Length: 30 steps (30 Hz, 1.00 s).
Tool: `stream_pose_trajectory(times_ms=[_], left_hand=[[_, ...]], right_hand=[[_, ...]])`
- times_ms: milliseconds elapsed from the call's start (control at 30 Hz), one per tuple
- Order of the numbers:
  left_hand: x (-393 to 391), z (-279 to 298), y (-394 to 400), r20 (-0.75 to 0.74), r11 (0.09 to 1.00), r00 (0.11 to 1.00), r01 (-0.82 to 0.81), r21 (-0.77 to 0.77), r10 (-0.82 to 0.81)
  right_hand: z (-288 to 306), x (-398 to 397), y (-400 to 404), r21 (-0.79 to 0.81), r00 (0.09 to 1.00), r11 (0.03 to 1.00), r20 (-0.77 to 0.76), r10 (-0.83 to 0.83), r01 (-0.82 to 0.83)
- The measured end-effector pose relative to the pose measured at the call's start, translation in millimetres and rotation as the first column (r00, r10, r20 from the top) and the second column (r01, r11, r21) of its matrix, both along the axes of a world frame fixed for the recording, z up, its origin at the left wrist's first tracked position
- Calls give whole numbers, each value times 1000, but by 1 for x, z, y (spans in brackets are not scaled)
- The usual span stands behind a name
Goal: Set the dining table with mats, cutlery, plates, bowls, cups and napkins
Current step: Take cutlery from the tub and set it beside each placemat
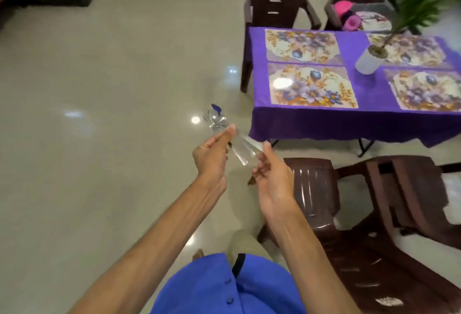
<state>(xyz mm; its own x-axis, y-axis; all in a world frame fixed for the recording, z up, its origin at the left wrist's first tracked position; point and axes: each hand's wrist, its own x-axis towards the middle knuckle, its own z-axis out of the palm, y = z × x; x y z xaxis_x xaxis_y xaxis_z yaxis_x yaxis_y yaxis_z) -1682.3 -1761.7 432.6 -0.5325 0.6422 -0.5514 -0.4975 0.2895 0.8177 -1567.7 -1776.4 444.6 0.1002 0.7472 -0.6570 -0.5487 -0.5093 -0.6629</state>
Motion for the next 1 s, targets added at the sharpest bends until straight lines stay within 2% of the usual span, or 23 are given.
stream_pose_trajectory(times_ms=[67, 133, 233, 300, 433, 600, 700, 867, 1000], left_hand=[[-5, 0, 16, 0, 1000, 1000, 22, -14, -22], [4, -13, 98, 46, 981, 981, 190, -22, -189], [14, -16, 124, 22, 959, 959, 283, -24, -282], [27, -26, 170, 45, 928, 929, 370, -48, -368], [49, -32, 254, 83, 881, 882, 469, -62, -464], [61, -21, 343, 74, 839, 840, 542, -53, -538], [67, -24, 386, 48, 815, 816, 578, -38, -576], [61, -56, 445, 60, 768, 770, 637, -59, -635], [30, -112, 498, 16, 700, 703, 710, -79, -711]], right_hand=[[1, 7, 15, -6, 989, 994, -95, -113, 112], [-10, 22, 78, -32, 958, 969, -150, -246, 244], [-12, 36, 94, 43, 971, 979, -150, -189, 197], [-22, 46, 131, 105, 981, 977, -73, -178, 185], [-35, 68, 207, 191, 984, 981, 167, -69, 37], [-25, 84, 289, 209, 915, 971, 403, 22, -116], [-20, 83, 328, 167, 846, 972, 530, 53, -166], [-46, 63, 387, 57, 761, 988, 644, 75, -145], [-75, 47, 429, -5, 781, 999, 623, -29, 41]])
